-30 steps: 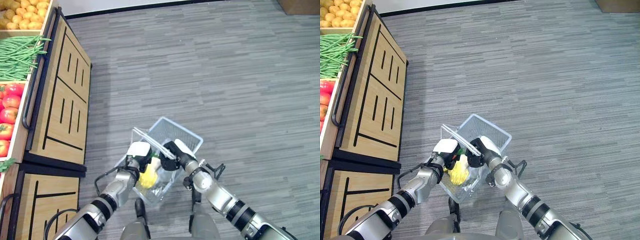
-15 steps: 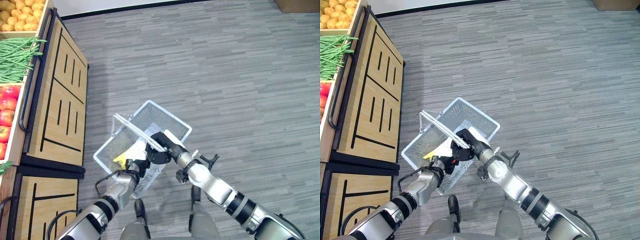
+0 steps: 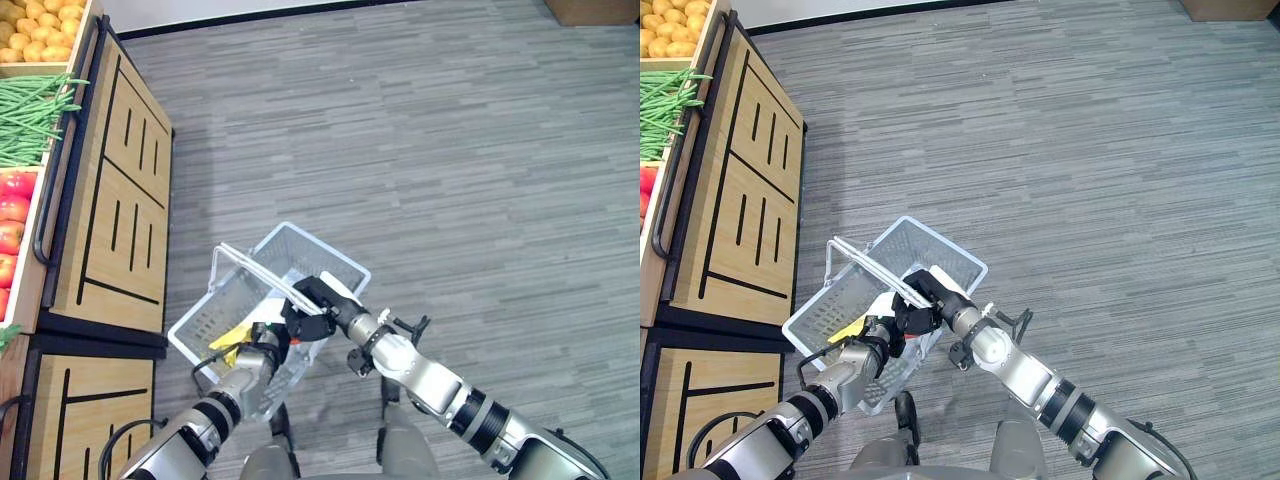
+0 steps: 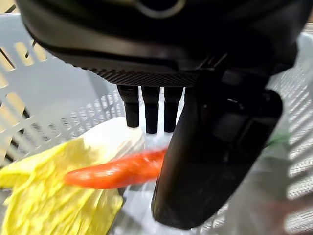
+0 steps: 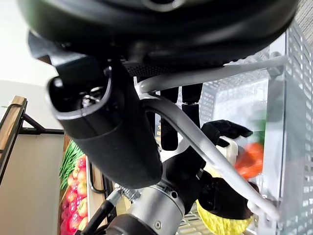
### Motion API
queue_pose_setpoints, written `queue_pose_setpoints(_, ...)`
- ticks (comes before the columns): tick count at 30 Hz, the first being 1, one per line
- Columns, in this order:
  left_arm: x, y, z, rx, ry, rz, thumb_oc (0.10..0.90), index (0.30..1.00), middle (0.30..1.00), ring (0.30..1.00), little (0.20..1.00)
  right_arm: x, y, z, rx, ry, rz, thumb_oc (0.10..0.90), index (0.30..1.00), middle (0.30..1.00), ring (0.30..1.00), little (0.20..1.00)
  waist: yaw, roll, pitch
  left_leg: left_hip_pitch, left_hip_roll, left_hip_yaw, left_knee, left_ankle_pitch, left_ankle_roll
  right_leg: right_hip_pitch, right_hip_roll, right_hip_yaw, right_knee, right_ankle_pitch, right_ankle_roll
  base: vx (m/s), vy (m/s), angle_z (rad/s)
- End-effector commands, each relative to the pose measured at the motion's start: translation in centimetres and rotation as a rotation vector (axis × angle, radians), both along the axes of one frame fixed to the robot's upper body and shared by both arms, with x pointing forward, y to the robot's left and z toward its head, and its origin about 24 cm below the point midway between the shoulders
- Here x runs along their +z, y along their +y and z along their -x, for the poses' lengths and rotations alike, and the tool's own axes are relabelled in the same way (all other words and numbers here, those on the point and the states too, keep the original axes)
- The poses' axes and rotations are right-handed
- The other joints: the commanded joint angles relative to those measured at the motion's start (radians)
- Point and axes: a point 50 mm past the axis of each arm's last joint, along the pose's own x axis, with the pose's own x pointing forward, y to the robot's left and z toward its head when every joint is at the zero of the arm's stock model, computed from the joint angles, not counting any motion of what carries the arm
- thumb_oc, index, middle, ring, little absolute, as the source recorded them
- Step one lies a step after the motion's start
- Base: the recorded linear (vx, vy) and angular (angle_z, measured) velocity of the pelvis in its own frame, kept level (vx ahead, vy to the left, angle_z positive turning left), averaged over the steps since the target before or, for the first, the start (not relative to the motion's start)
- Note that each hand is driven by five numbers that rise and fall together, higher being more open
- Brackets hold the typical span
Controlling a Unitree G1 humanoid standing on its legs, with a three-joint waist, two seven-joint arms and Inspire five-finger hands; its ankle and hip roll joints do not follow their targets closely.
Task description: Get the vegetables into the basket
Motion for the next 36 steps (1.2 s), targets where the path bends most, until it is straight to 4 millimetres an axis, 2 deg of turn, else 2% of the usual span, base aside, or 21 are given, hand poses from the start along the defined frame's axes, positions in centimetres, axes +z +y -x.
queue_pose_setpoints(1, 2.9, -0.9, -3.1, -0.058, -0.13, -0.04, 0.9, 1.0, 1.0, 1.0, 1.0, 10.0, 6.3, 0.9, 0.238, -0.274, -0.451, 0.4, 0.3, 0.3, 0.3, 0.3, -0.004, -0.034, -0.002, -0.041, -0.025, 0.01, 0.02, -0.01, 0.042, 0.007, 0.003, -0.001, 0.051, -0.045, 0.028, 0.0, 0.0, 0.0)
queue_pose_setpoints(4, 2.7, -1.1, -3.0, -0.064, -0.119, -0.041, 0.9, 1.0, 1.0, 1.0, 1.0, 9.8, 6.3, 0.7, 0.236, -0.275, -0.433, 0.4, 0.3, 0.3, 0.3, 0.3, -0.004, -0.035, -0.003, -0.039, -0.026, 0.011, 0.021, -0.011, 0.043, 0.009, 0.003, 0.0, 0.049, -0.044, 0.029, 0.0, 0.0, 0.0)
queue_pose_setpoints(10, 2.5, -1.6, -2.7, -0.099, -0.097, -0.032, 0.9, 1.0, 1.0, 1.0, 1.0, 6.8, 6.1, -0.3, 0.21, -0.229, -0.254, 0.4, 0.3, 0.3, 0.3, 0.3, 0.001, -0.036, -0.015, -0.032, -0.025, 0.008, 0.026, -0.015, 0.043, 0.021, 0.005, 0.0, 0.05, -0.049, 0.028, 0.0, 0.0, 0.0)
queue_pose_setpoints(13, 2.7, -1.7, -2.4, -0.133, -0.09, -0.025, 0.9, 1.0, 1.0, 1.0, 1.0, 5.1, 5.1, -1.1, 0.17, -0.228, -0.143, 0.4, 0.3, 0.3, 0.3, 0.3, 0.003, -0.036, -0.029, -0.019, -0.024, 0.005, 0.03, -0.024, 0.044, 0.037, 0.007, 0.0, 0.052, -0.056, 0.027, 0.01, 0.001, -0.01)
queue_pose_setpoints(16, 2.5, -1.5, -1.8, -0.136, -0.07, 0.022, 0.9, 1.0, 1.0, 1.0, 1.0, 4.4, 3.3, -1.6, 0.093, -0.269, -0.096, 0.4, 0.3, 0.3, 0.3, 0.3, 0.006, -0.031, -0.044, -0.004, -0.023, 0.003, 0.036, -0.033, 0.046, 0.055, 0.007, -0.001, 0.055, -0.064, 0.027, 0.02, 0.002, -0.01)
queue_pose_setpoints(17, 2.4, -1.5, -1.8, -0.137, -0.068, 0.023, 0.9, 1.0, 1.0, 1.0, 1.0, 4.3, 3.3, -1.6, 0.093, -0.269, -0.095, 0.4, 0.3, 0.3, 0.3, 0.3, 0.006, -0.031, -0.044, -0.003, -0.023, 0.003, 0.036, -0.034, 0.045, 0.056, 0.007, -0.001, 0.055, -0.065, 0.027, 0.06, 0.016, 0.02)
queue_pose_setpoints(18, 1.4, -0.5, -0.8, -0.106, 0.008, 0.062, 0.9, 1.0, 1.0, 1.0, 1.0, 2.9, 1.7, -1.9, 0.044, -0.256, -0.018, 0.4, 0.3, 0.3, 0.3, 0.3, 0.008, -0.026, -0.059, 0.012, -0.023, 0.001, 0.039, -0.041, 0.046, 0.073, 0.006, -0.004, 0.057, -0.072, 0.027, 0.05, 0.011, 0.02)
queue_pose_setpoints(19, 1.3, -0.5, -0.7, -0.106, 0.011, 0.063, 0.9, 1.0, 1.0, 1.0, 1.0, 2.8, 1.7, -1.9, 0.045, -0.255, -0.018, 0.4, 0.3, 0.3, 0.3, 0.3, 0.008, -0.026, -0.06, 0.015, -0.023, 0.001, 0.039, -0.042, 0.046, 0.075, 0.006, -0.004, 0.057, -0.072, 0.028, 0.09, 0.013, 0.01)
queue_pose_setpoints(21, -0.1, 2.1, 0.6, 0.014, 0.083, 0.09, 0.9, 1.0, 1.0, 1.0, 1.0, 0.3, -0.8, -2.1, -0.034, -0.198, 0.091, 0.4, 0.3, 0.3, 0.3, 0.3, 0.019, -0.021, -0.078, 0.035, -0.026, -0.006, 0.044, -0.049, 0.046, 0.102, 0.002, -0.009, 0.06, -0.083, 0.028, 0.06, 0.009, 0.03)
queue_pose_setpoints(22, -0.2, 2.1, 0.7, 0.015, 0.085, 0.091, 0.9, 1.0, 1.0, 1.0, 1.0, 0.2, -0.8, -2.1, -0.033, -0.196, 0.092, 0.4, 0.3, 0.3, 0.3, 0.3, 0.018, -0.02, -0.078, 0.037, -0.025, -0.007, 0.044, -0.05, 0.046, 0.105, 0.002, -0.01, 0.059, -0.084, 0.028, 0.05, 0.012, 0.05)
queue_pose_setpoints(24, -1.3, 3.9, 2.0, 0.083, 0.148, 0.1, 0.9, 1.0, 1.0, 1.0, 1.0, -1.9, -3.8, -2.1, -0.114, -0.141, 0.204, 0.4, 0.3, 0.3, 0.3, 0.3, 0.031, -0.014, -0.091, 0.054, -0.03, -0.021, 0.047, -0.057, 0.048, 0.129, 0.001, -0.023, 0.063, -0.095, 0.028, 0.06, 0.011, 0.07)
queue_pose_setpoints(25, -1.3, 3.9, 2.0, 0.082, 0.15, 0.101, 0.9, 1.0, 1.0, 1.0, 1.0, -2.0, -3.8, -2.1, -0.114, -0.14, 0.205, 0.4, 0.3, 0.3, 0.3, 0.3, 0.03, -0.013, -0.092, 0.056, -0.029, -0.022, 0.047, -0.058, 0.048, 0.131, 0.001, -0.024, 0.063, -0.096, 0.028, 0.04, 0.008, 0.08)
queue_pose_setpoints(26, -1.6, 4.5, 2.4, 0.111, 0.163, 0.104, 0.9, 1.0, 1.0, 1.0, 1.0, -2.6, -4.6, -2.0, -0.135, -0.126, 0.236, 0.4, 0.3, 0.3, 0.3, 0.3, 0.033, -0.012, -0.097, 0.061, -0.031, -0.026, 0.046, -0.06, 0.049, 0.139, 0.001, -0.028, 0.064, -0.099, 0.028, 0.04, 0.007, 0.12)
queue_pose_setpoints(28, -2.3, 6.3, 3.3, 0.21, 0.186, 0.108, 0.9, 1.0, 1.0, 1.0, 1.0, -5.2, -7.4, -1.2, -0.208, -0.039, 0.344, 0.4, 0.3, 0.3, 0.3, 0.3, 0.044, -0.01, -0.109, 0.081, -0.034, -0.037, 0.044, -0.064, 0.05, 0.164, 0.0, -0.038, 0.063, -0.107, 0.028, 0.06, 0.011, 0.17)
queue_pose_setpoints(30, -3.2, 7.6, 4.4, 0.3, 0.216, 0.133, 0.9, 1.0, 1.0, 1.0, 1.0, -6.9, -9.4, -0.5, -0.27, 0.031, 0.411, 0.4, 0.3, 0.3, 0.3, 0.3, 0.051, -0.009, -0.115, 0.091, -0.036, -0.042, 0.041, -0.065, 0.05, 0.177, -0.001, -0.047, 0.059, -0.109, 0.027, 0.03, 0.007, 0.11)
queue_pose_setpoints(31, -3.2, 7.6, 4.5, 0.3, 0.217, 0.134, 0.9, 1.0, 1.0, 1.0, 1.0, -7.0, -9.4, -0.4, -0.27, 0.032, 0.412, 0.4, 0.3, 0.3, 0.3, 0.3, 0.05, -0.009, -0.115, 0.092, -0.036, -0.042, 0.041, -0.065, 0.05, 0.178, 0.0, -0.047, 0.058, -0.109, 0.027, 0.02, 0.004, 0.09)
queue_pose_setpoints(33, -4.3, 8.8, 6.2, 0.389, 0.259, 0.158, 0.9, 1.0, 1.0, 1.0, 1.0, -8.9, -11.8, 0.7, -0.326, 0.104, 0.513, 0.4, 0.3, 0.3, 0.3, 0.3, 0.062, -0.009, -0.123, 0.097, -0.036, -0.049, 0.041, -0.066, 0.051, 0.188, -0.002, -0.053, 0.056, -0.111, 0.028, 0.02, 0.002, 0.1)
queue_pose_setpoints(36, -5.6, 9.7, 8.2, 0.467, 0.319, 0.16, 0.9, 1.0, 1.0, 1.0, 1.0, -10.6, -14.0, 2.2, -0.394, 0.194, 0.56, 0.4, 0.3, 0.3, 0.3, 0.3, 0.066, -0.013, -0.129, 0.102, -0.039, -0.056, 0.044, -0.068, 0.052, 0.199, -0.003, -0.058, 0.054, -0.113, 0.028, 0.02, 0.002, 0.08)
